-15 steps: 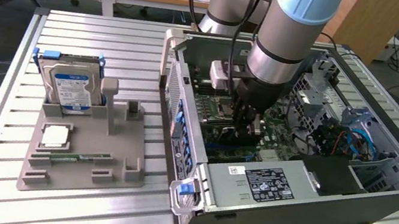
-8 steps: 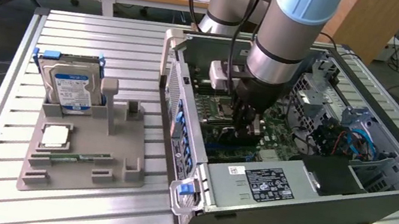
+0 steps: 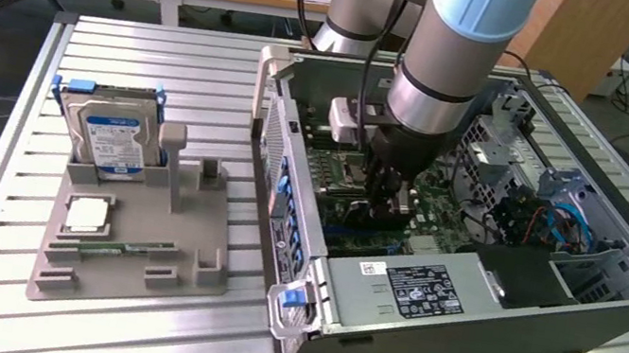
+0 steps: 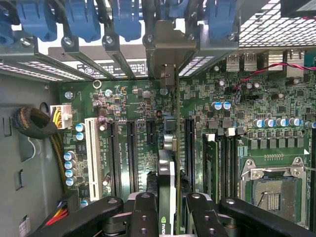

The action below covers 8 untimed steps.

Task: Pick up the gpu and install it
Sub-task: 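Insert the gpu into the slot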

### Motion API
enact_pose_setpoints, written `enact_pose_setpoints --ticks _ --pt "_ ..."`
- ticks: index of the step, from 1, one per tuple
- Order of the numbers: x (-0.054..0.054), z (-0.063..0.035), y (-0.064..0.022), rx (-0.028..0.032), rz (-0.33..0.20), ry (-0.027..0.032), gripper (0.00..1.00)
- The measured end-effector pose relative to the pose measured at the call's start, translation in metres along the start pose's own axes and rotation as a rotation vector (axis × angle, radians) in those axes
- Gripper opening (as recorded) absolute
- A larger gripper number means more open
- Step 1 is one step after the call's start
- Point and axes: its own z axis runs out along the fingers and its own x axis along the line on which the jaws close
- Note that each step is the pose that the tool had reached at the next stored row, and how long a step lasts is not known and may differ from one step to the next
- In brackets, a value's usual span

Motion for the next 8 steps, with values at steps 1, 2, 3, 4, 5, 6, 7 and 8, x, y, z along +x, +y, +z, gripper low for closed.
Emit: enact_pose_setpoints --ticks 1,2,3,4,5,6,7,8 --pt "0.0000 0.0000 0.0000 0.0000 0.000 -0.0001 0.27" --pt "0.0000 0.0000 0.0000 0.0001 0.000 -0.0002 0.27" --pt "0.0000 0.0000 0.0001 0.0001 0.000 -0.0002 0.27" --pt "0.0000 0.0000 0.0001 0.0001 0.000 -0.0002 0.27" --pt "0.0000 0.0000 0.0001 0.0001 0.000 -0.0002 0.27" --pt "0.0000 0.0000 0.0001 0.0000 0.000 -0.0003 0.27" --pt "0.0000 0.0000 0.0001 0.0000 -0.002 -0.0006 0.27" --pt "-0.0001 0.0000 0.0001 0.0000 -0.003 -0.0007 0.27"
